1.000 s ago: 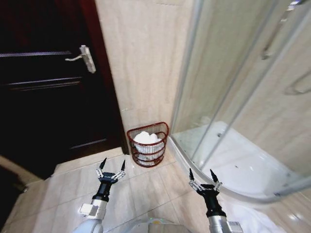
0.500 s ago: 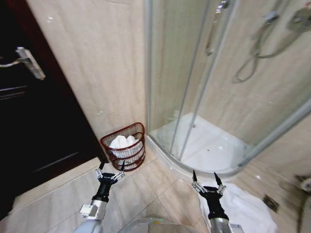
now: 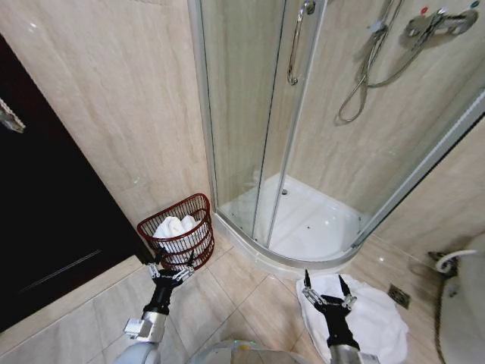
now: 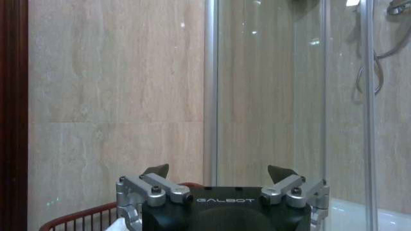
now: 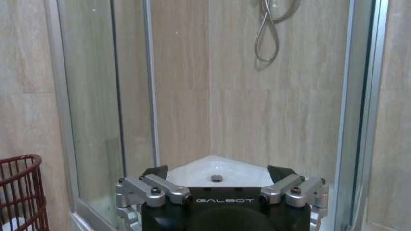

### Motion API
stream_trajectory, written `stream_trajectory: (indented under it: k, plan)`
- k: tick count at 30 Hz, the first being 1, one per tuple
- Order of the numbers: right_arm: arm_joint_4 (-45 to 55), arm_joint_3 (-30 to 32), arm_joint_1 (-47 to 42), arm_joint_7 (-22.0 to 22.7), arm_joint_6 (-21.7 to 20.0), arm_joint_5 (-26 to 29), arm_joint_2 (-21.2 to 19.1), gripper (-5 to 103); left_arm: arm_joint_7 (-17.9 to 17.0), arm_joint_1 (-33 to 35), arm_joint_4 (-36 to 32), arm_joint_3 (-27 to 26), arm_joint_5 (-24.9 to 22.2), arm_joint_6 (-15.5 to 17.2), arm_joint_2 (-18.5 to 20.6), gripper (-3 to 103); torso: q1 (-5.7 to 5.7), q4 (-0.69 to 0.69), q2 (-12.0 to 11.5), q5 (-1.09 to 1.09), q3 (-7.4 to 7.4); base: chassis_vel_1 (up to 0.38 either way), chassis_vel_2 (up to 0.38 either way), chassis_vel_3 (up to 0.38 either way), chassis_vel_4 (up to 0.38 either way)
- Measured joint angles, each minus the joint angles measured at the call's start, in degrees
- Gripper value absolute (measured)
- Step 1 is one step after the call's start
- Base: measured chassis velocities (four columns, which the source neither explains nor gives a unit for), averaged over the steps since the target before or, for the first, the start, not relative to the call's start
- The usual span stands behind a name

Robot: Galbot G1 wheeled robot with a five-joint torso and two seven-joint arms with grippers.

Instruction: Discard the used towel into the hamper.

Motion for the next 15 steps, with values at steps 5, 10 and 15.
stream_trajectory:
  k: [5,10,15]
  plan:
    - [-0.23,-0.54,-0.06,0.17,0.32,-0.47,0.33,100,-0.19,0.11,0.04,0.03,-0.06,-0.12,0.23,100,0.00,-0.01,0.00,0.00,0.00,0.000,0.000,0.000,0.000]
    - [-0.24,-0.94,-0.09,0.33,0.40,-0.88,0.57,100,-0.09,0.10,0.01,-0.10,-0.34,-0.23,0.64,100,0.00,0.00,0.00,0.00,0.00,-0.014,-0.014,0.017,0.022]
    - [-0.24,-1.09,-0.18,0.38,0.52,-1.19,0.82,100,0.08,0.10,-0.04,-0.11,-0.42,-0.28,0.81,101,0.00,0.00,0.00,0.00,0.00,0.000,0.000,0.000,0.000]
